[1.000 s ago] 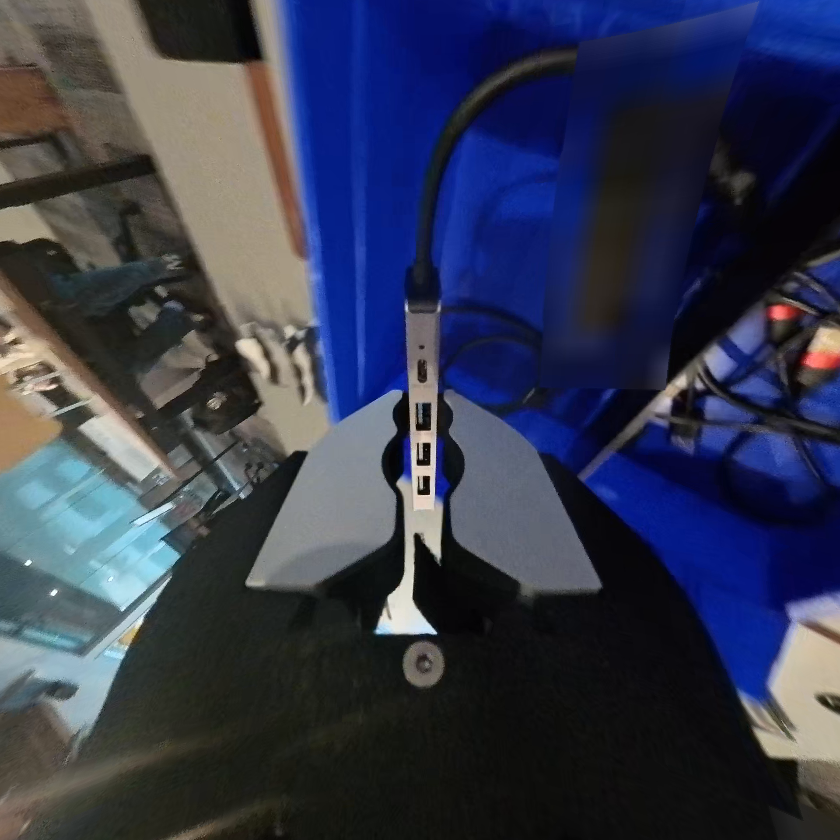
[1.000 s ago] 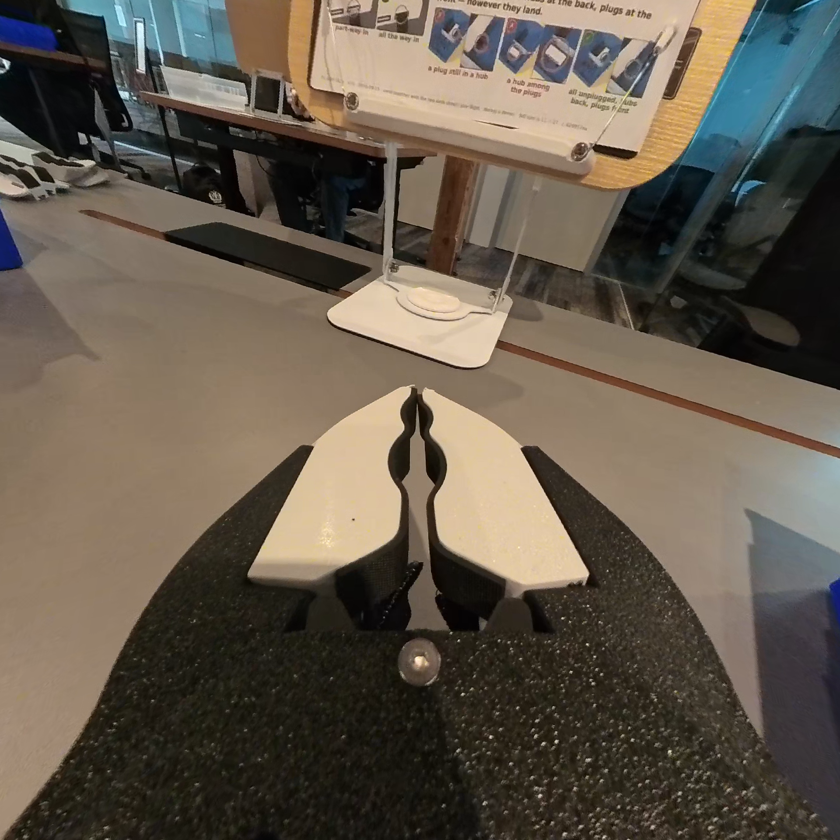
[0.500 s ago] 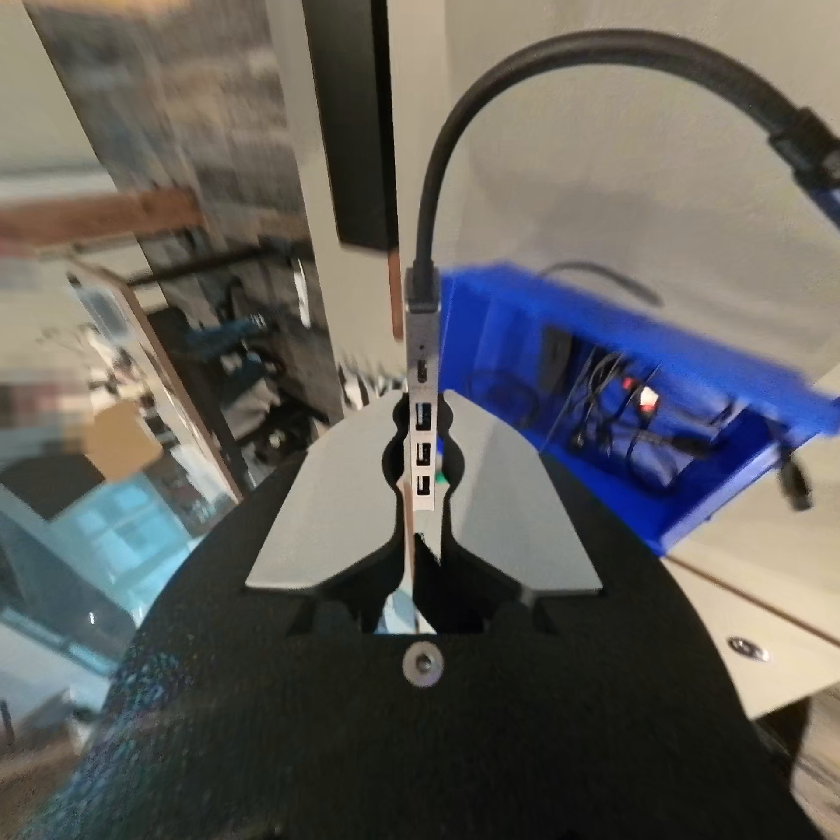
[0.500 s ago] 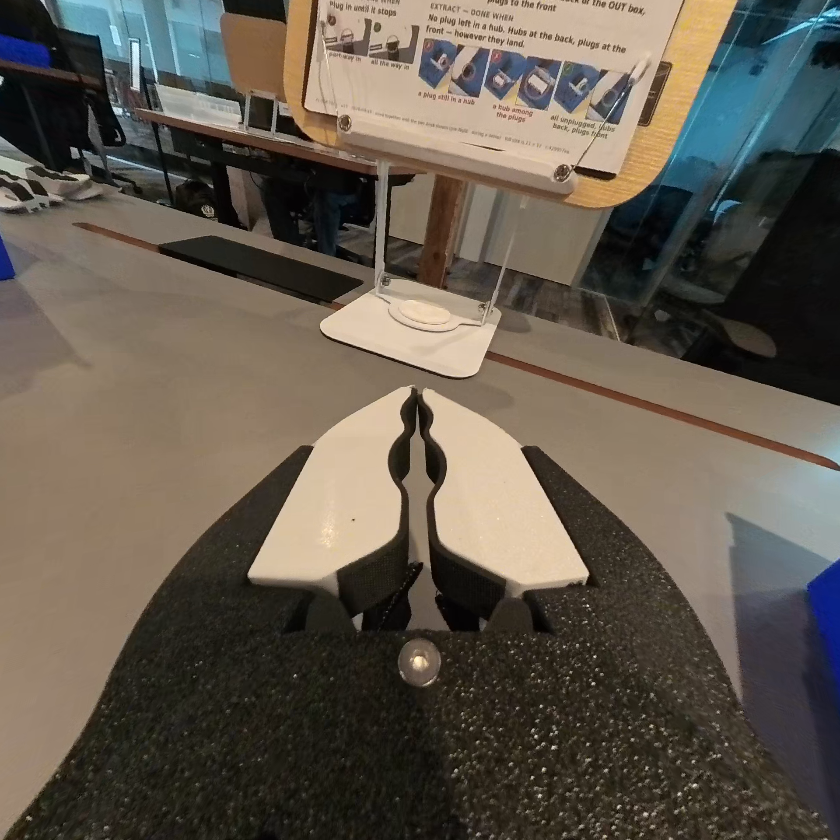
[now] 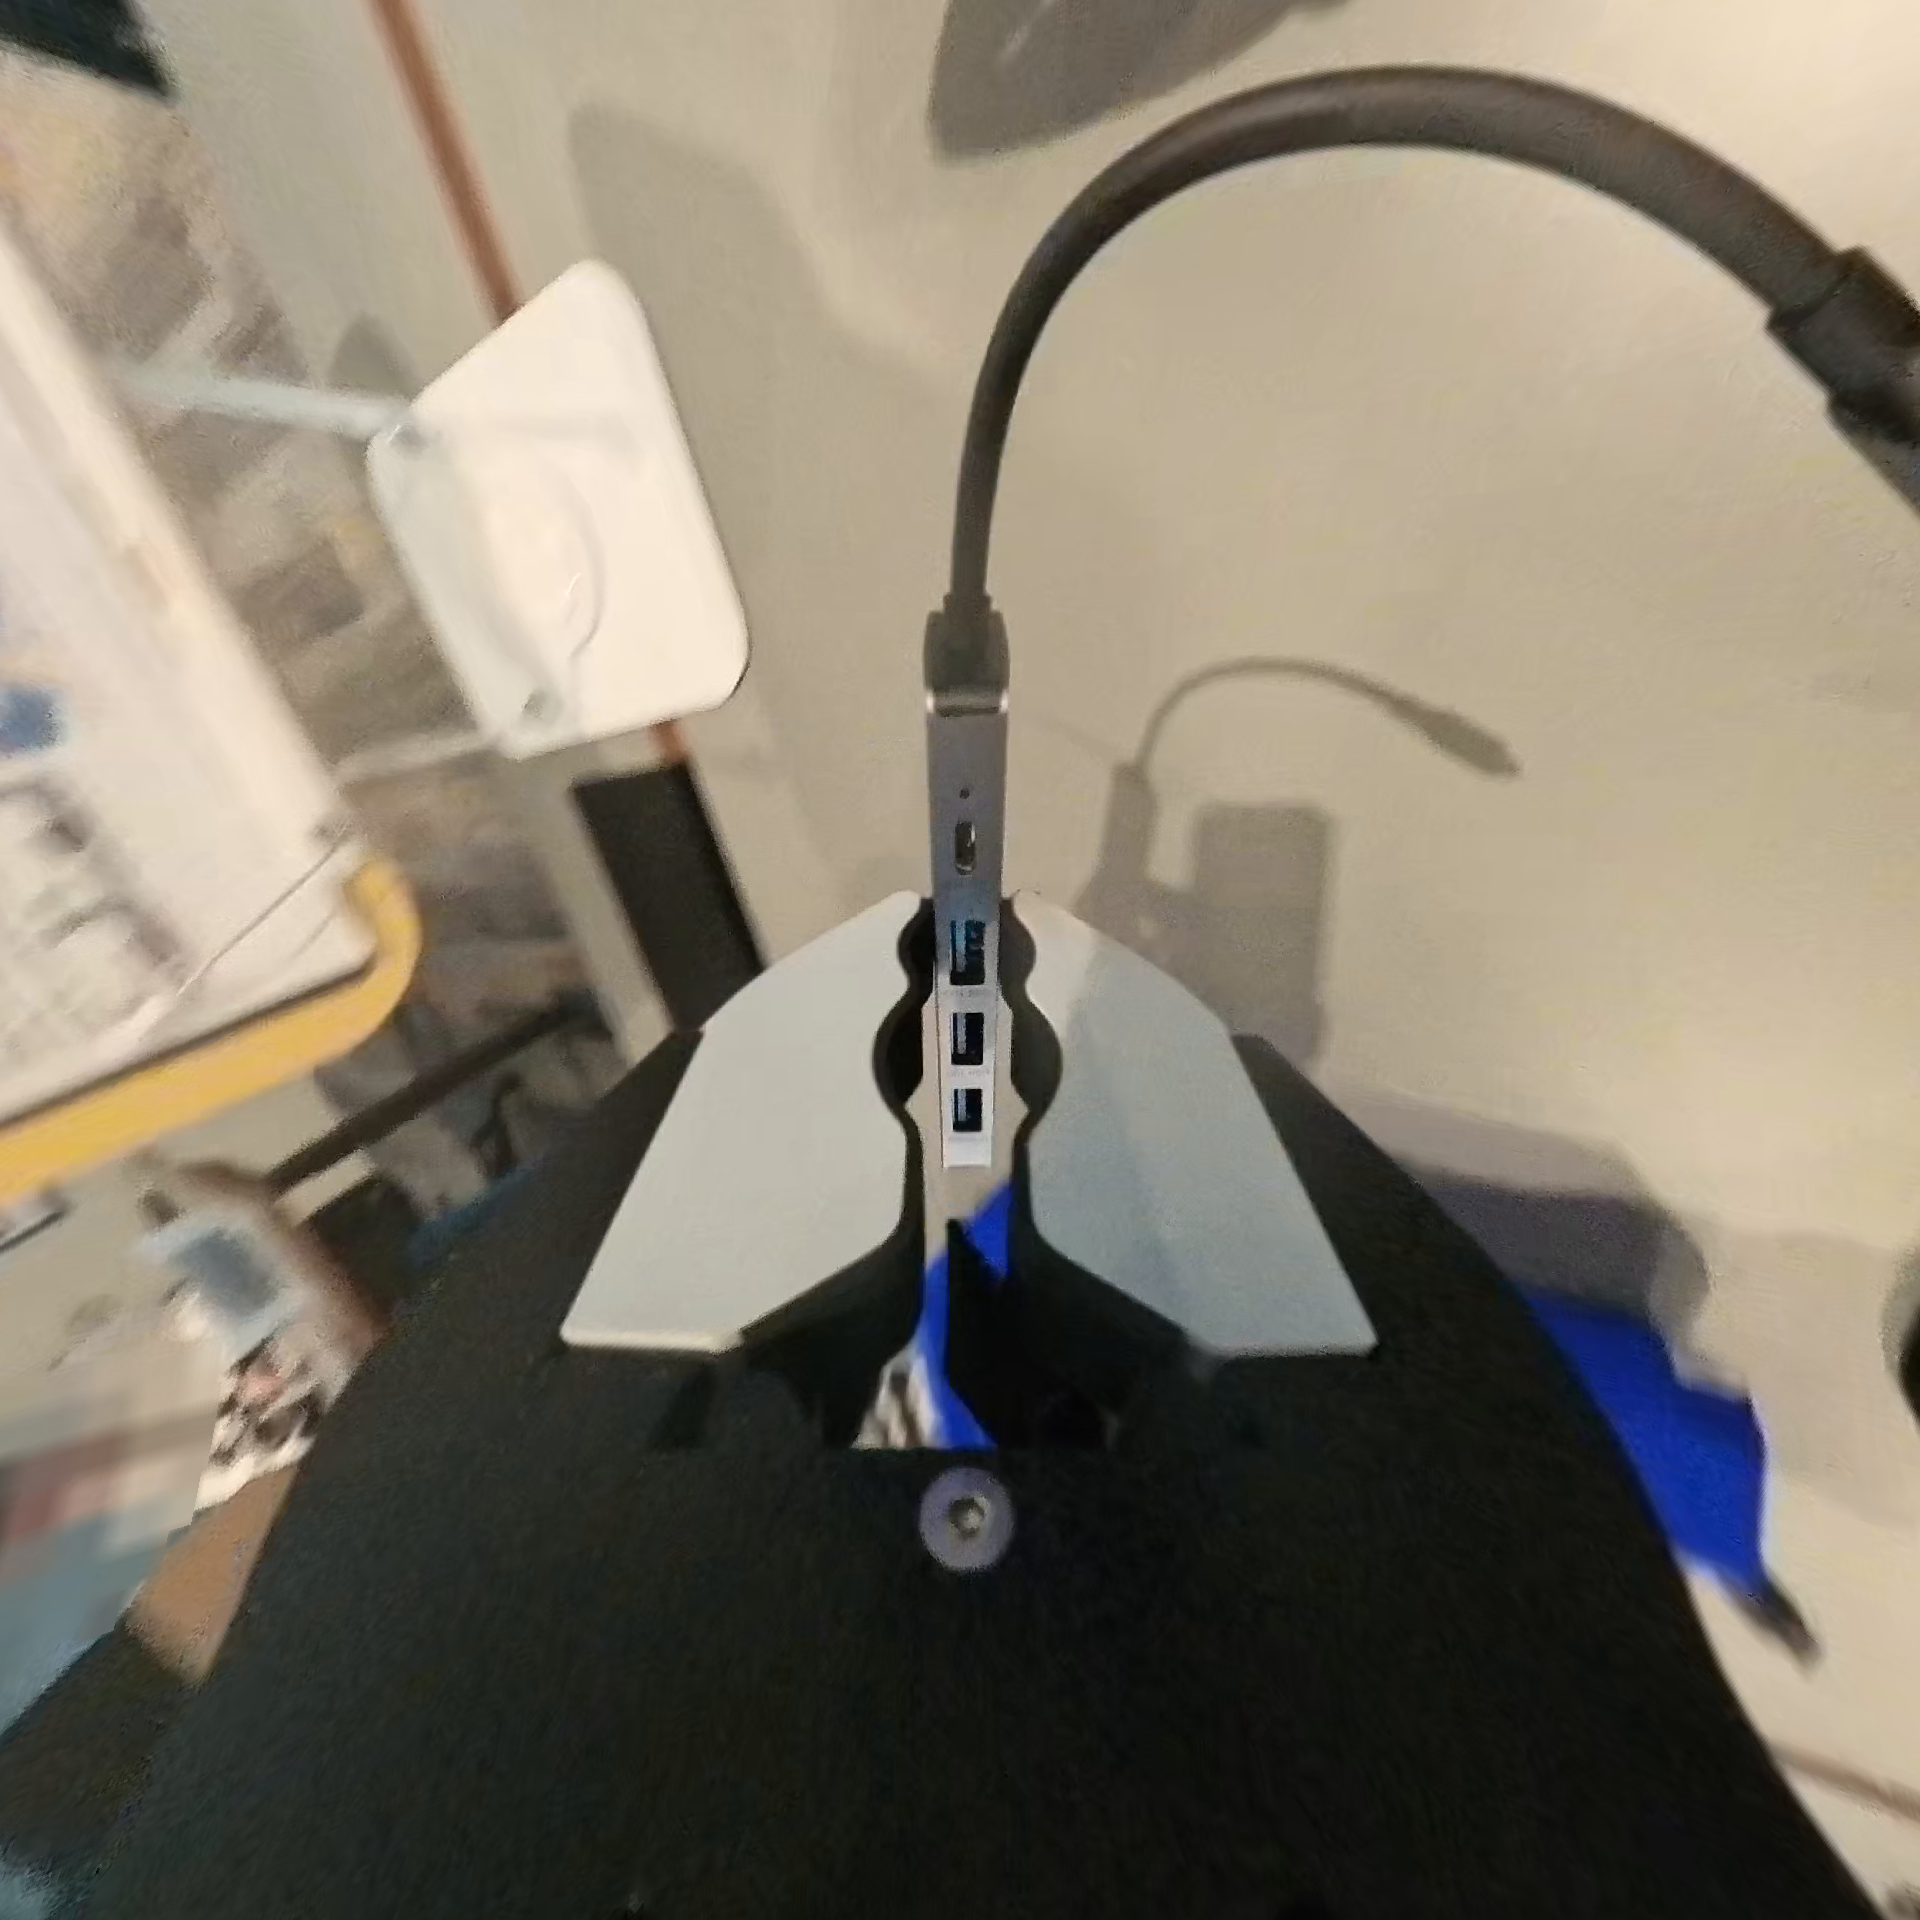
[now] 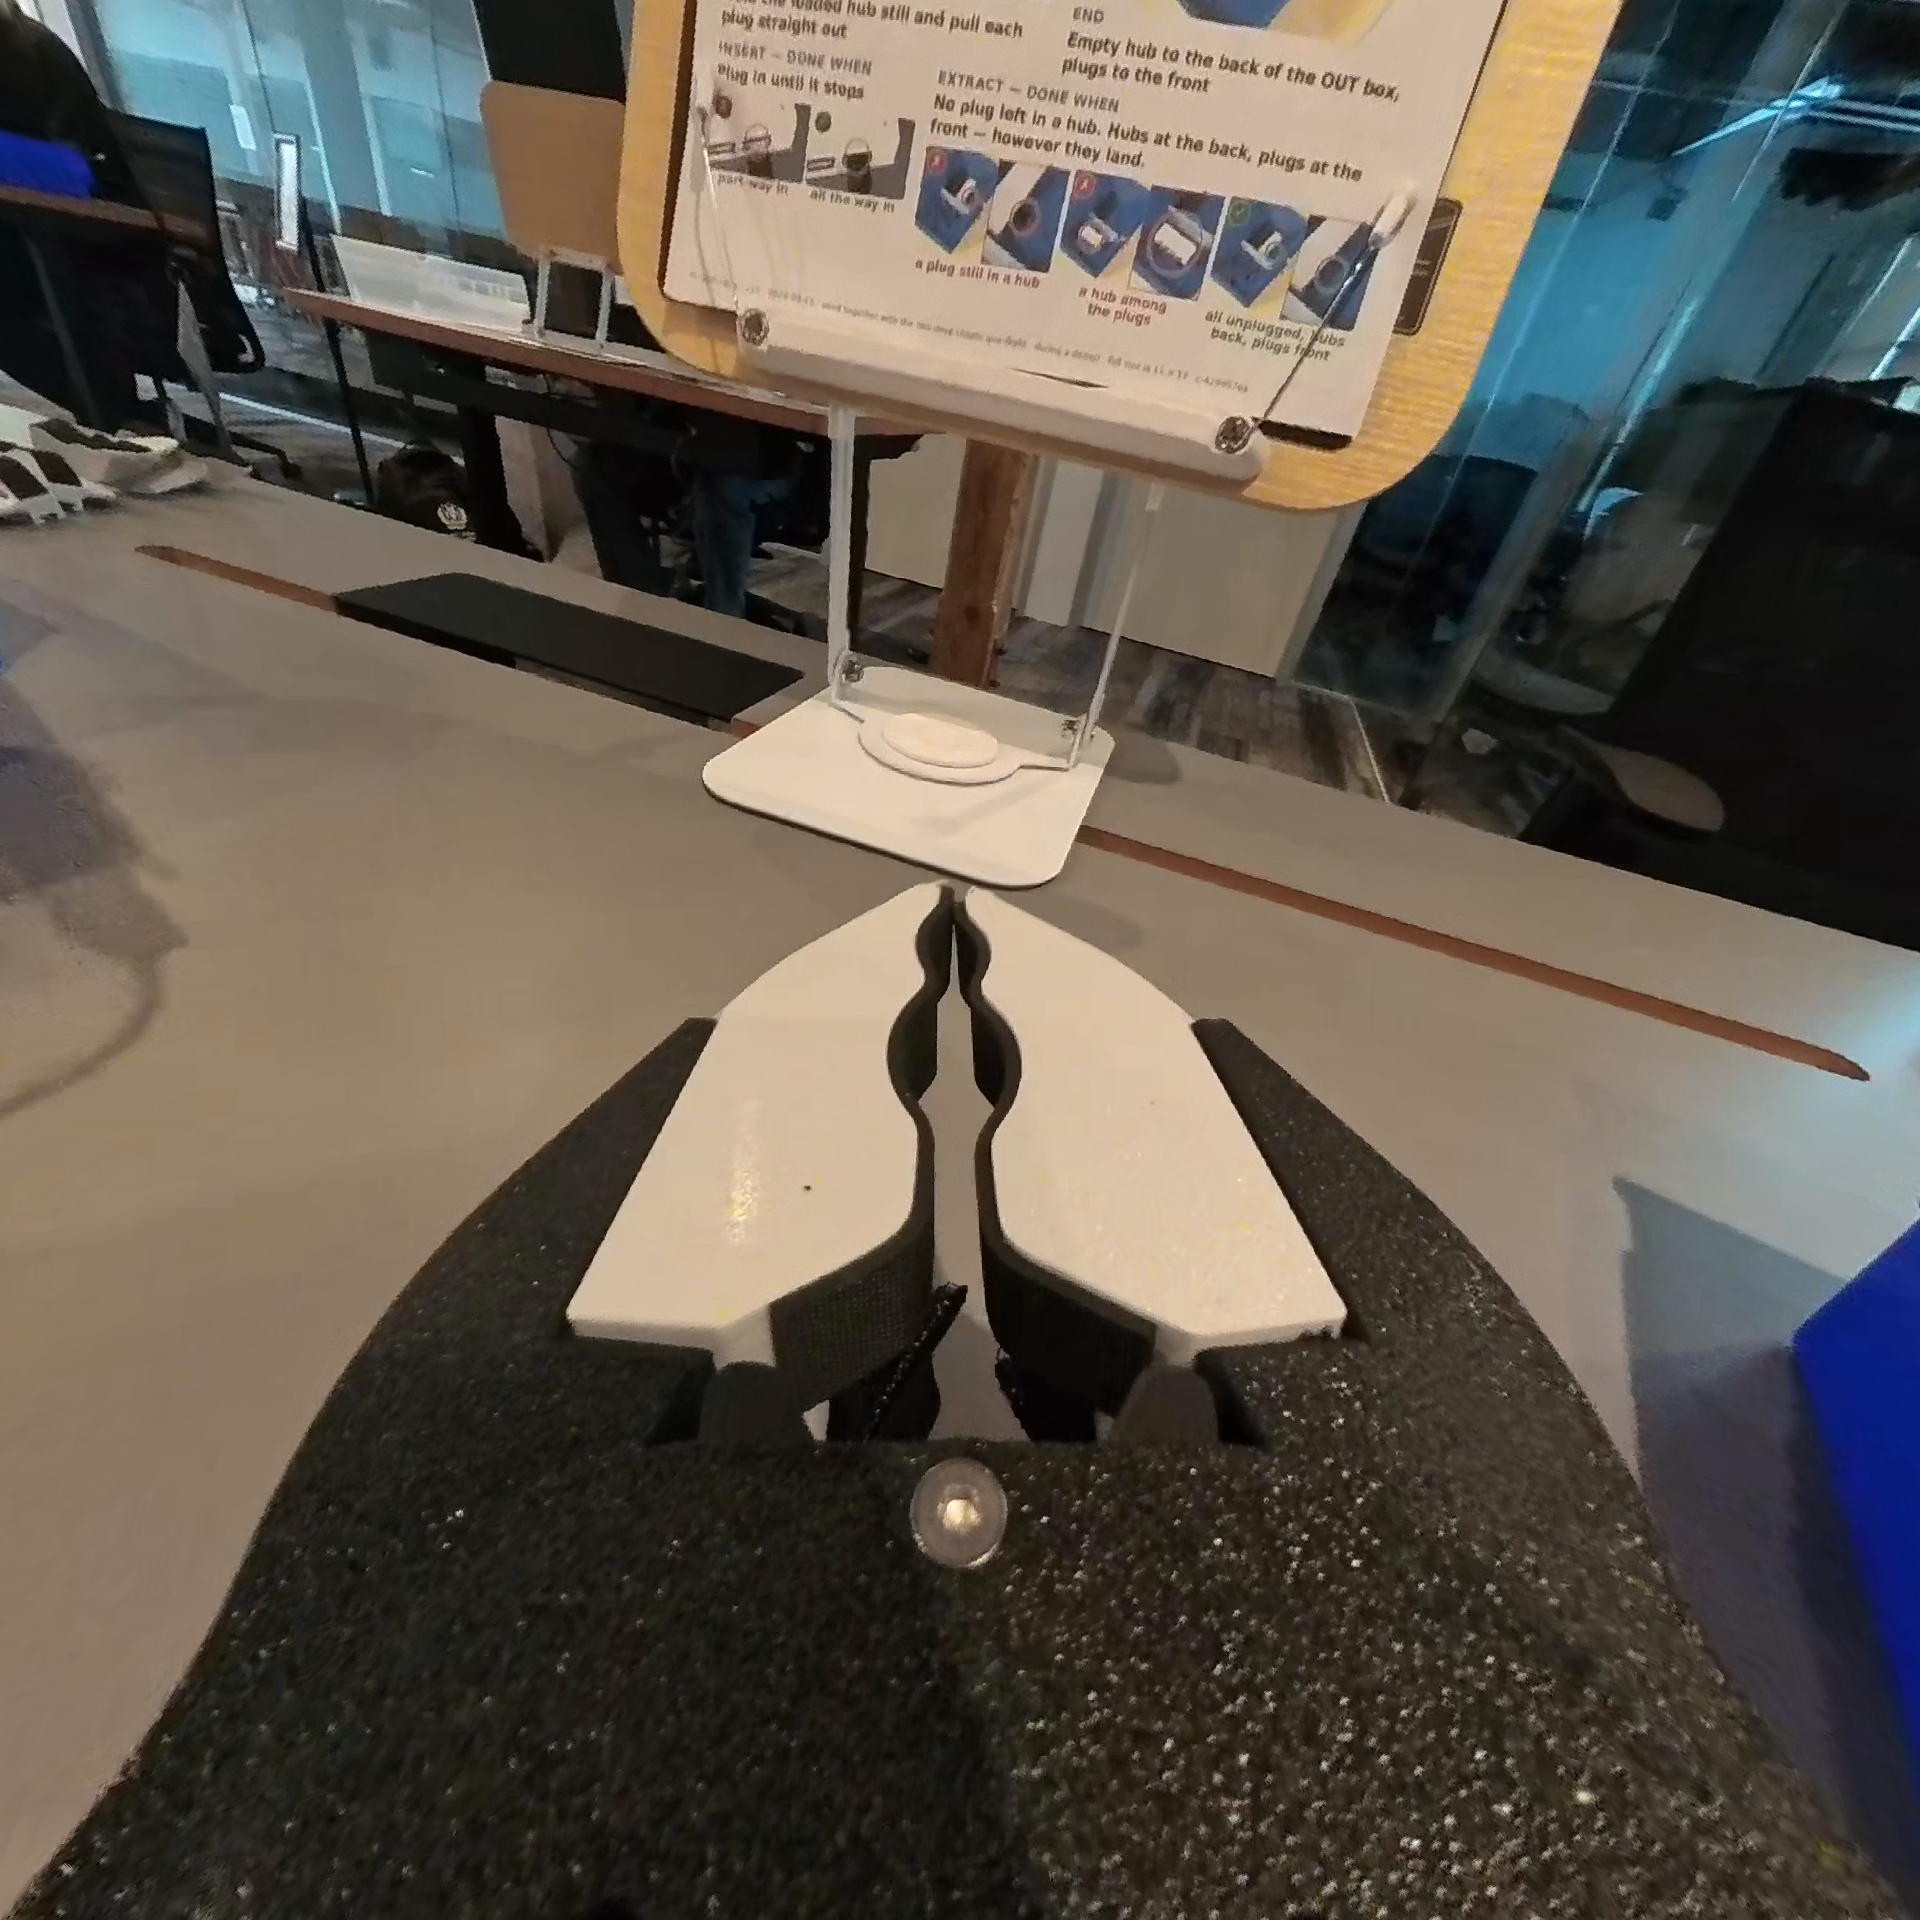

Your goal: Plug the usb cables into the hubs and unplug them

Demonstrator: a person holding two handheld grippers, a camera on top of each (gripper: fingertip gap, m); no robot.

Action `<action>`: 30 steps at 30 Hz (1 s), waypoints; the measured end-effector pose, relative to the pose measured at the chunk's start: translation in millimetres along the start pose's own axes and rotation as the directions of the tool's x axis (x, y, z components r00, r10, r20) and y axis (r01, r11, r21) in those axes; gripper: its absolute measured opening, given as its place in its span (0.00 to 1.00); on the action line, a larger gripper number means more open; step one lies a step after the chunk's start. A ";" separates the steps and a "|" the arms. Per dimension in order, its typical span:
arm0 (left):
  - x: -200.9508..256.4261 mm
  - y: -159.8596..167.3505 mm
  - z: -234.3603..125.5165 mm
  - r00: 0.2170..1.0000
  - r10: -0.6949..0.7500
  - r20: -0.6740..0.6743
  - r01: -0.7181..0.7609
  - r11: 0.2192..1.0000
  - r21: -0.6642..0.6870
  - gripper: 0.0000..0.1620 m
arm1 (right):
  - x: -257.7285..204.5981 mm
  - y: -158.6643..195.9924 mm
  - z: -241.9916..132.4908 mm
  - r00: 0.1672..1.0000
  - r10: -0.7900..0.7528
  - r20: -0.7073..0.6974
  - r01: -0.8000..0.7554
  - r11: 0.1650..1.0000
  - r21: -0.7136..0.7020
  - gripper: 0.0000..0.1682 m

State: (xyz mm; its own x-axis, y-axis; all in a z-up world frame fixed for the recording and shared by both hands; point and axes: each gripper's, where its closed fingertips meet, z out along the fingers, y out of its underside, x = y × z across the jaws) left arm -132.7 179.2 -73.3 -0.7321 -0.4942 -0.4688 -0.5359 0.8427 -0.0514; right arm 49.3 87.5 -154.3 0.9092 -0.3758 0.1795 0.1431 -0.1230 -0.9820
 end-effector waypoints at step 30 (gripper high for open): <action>22.0 -55.8 146.5 0.988 -0.147 0.054 0.144 0.988 0.061 0.07 | 5.4 -2.3 0.6 1.000 0.021 0.000 -0.021 1.000 0.009 0.00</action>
State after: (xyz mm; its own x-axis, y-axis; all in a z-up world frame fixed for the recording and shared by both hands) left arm -57.3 152.5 -209.9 -0.6215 -0.6008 -0.5027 -0.6091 0.7742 -0.1722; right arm 54.2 86.3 -151.1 0.9120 -0.3782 0.1589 0.1276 -0.1065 -0.9861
